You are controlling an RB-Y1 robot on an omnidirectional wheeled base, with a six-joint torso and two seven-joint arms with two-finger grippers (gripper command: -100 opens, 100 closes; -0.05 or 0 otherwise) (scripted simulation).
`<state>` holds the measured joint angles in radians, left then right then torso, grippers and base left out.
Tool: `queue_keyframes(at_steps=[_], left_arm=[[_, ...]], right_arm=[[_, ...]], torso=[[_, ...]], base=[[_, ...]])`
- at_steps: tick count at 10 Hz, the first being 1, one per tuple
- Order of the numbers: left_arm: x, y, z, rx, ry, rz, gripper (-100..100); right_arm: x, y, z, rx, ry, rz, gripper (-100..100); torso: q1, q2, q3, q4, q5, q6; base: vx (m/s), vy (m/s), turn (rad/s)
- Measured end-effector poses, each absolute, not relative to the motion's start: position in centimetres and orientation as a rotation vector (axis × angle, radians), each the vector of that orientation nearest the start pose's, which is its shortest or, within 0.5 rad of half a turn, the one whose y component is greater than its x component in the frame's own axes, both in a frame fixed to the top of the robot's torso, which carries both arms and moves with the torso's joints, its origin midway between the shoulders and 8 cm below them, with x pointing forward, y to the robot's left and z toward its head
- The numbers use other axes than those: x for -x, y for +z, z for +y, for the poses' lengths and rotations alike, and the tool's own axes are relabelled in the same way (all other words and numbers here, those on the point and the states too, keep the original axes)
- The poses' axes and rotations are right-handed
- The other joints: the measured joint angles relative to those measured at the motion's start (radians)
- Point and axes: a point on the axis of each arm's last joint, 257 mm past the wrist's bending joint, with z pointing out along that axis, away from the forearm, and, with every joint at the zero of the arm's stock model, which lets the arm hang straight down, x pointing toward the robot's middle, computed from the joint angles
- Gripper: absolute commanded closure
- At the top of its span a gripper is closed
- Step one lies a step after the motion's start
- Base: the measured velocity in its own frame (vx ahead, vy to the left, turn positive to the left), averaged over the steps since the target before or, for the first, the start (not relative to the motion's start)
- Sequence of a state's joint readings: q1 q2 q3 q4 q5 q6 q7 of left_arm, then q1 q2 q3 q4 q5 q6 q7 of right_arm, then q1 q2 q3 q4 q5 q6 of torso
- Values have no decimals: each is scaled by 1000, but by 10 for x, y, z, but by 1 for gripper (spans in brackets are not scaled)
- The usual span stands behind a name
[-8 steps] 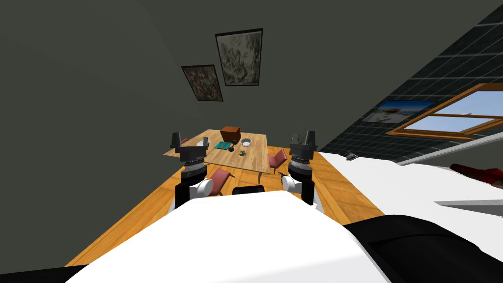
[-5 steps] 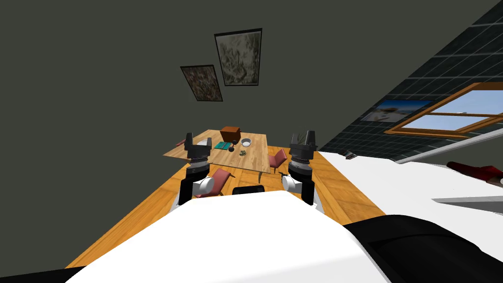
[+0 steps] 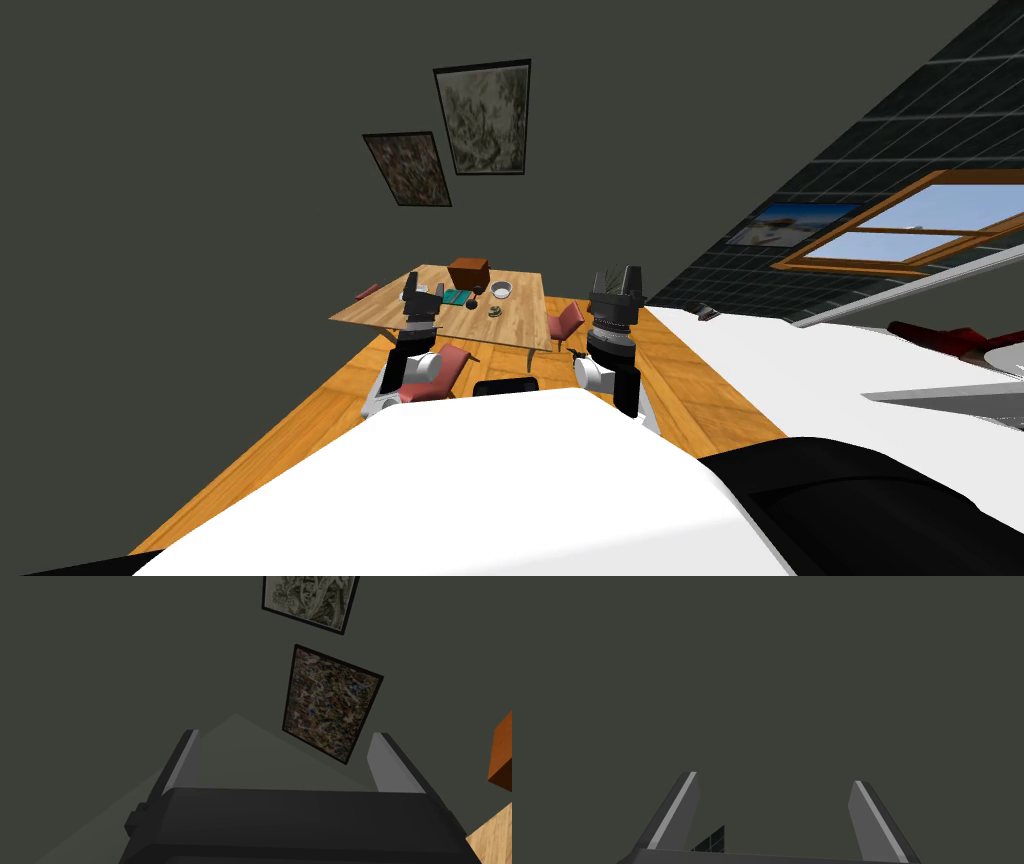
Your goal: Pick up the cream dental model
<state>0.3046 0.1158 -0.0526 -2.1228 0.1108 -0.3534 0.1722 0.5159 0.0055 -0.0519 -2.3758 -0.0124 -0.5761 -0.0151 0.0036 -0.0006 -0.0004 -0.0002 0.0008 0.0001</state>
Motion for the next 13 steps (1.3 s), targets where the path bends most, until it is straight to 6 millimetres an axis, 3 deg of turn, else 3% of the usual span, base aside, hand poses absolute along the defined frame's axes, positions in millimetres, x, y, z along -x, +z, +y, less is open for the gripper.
queue_keyframes(at_steps=[13], left_arm=[[-528, -120, 240, 1132, -1523, 978, -100]], right_arm=[[-304, 75, -290, -534, 1300, 489, 0]], torso=[[-2, 0, 0, 0, 0, 0]], base=[[-3, 30, -43]])
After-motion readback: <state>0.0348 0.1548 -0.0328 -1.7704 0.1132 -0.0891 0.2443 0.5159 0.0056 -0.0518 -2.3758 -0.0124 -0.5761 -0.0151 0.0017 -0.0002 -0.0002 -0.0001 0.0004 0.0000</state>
